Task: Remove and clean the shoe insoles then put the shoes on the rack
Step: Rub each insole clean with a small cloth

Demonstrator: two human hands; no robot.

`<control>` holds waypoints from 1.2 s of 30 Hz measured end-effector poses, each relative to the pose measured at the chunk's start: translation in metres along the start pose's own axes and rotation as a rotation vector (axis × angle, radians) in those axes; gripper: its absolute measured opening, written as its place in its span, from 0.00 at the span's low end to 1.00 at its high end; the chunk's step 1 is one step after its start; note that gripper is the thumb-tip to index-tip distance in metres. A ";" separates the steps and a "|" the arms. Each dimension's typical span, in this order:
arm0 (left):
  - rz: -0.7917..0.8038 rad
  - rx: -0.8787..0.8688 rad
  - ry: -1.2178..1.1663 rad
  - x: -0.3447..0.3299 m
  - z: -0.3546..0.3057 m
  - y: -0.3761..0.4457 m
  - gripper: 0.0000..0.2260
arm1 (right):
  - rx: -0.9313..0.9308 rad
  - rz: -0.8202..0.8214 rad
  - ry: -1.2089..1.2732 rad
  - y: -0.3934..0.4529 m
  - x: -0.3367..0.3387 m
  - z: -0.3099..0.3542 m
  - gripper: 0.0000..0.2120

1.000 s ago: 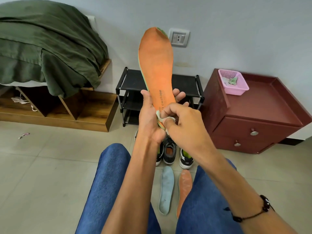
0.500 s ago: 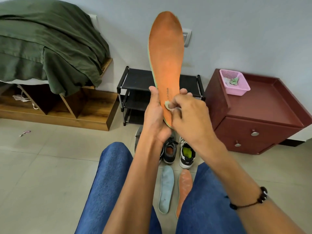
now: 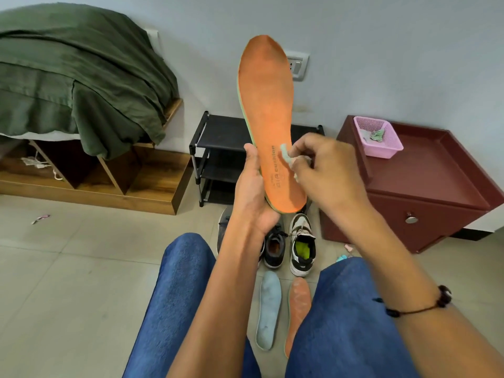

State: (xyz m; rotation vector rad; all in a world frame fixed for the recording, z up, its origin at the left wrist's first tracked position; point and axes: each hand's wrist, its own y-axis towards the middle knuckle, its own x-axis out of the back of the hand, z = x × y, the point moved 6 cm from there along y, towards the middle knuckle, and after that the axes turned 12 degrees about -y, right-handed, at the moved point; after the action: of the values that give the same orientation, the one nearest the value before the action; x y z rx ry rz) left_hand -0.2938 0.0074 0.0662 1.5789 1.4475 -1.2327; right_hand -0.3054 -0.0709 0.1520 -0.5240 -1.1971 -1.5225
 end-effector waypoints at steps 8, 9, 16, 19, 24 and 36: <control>0.013 0.128 0.063 0.000 0.010 -0.007 0.35 | -0.113 0.183 0.235 -0.027 -0.031 0.009 0.11; 0.023 0.127 0.052 -0.001 0.009 -0.007 0.35 | -0.147 0.201 0.324 -0.027 -0.028 0.007 0.12; 0.071 0.109 -0.020 -0.007 0.002 -0.009 0.34 | -0.299 0.207 0.682 -0.021 -0.028 -0.015 0.15; 0.093 0.094 -0.066 -0.009 -0.004 -0.010 0.35 | -0.279 0.266 0.691 -0.028 -0.035 -0.015 0.15; 0.061 0.073 -0.022 -0.004 -0.006 -0.010 0.39 | -0.144 0.333 0.528 -0.030 -0.029 -0.014 0.14; 0.001 0.063 -0.025 0.010 0.003 -0.007 0.37 | 0.070 0.111 0.069 -0.043 -0.036 0.018 0.07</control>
State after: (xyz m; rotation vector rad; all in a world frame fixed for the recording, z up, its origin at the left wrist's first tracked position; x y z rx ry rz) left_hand -0.3015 0.0095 0.0567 1.6001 1.4042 -1.3049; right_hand -0.3377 -0.0417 0.1117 -0.4798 -1.1454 -1.3889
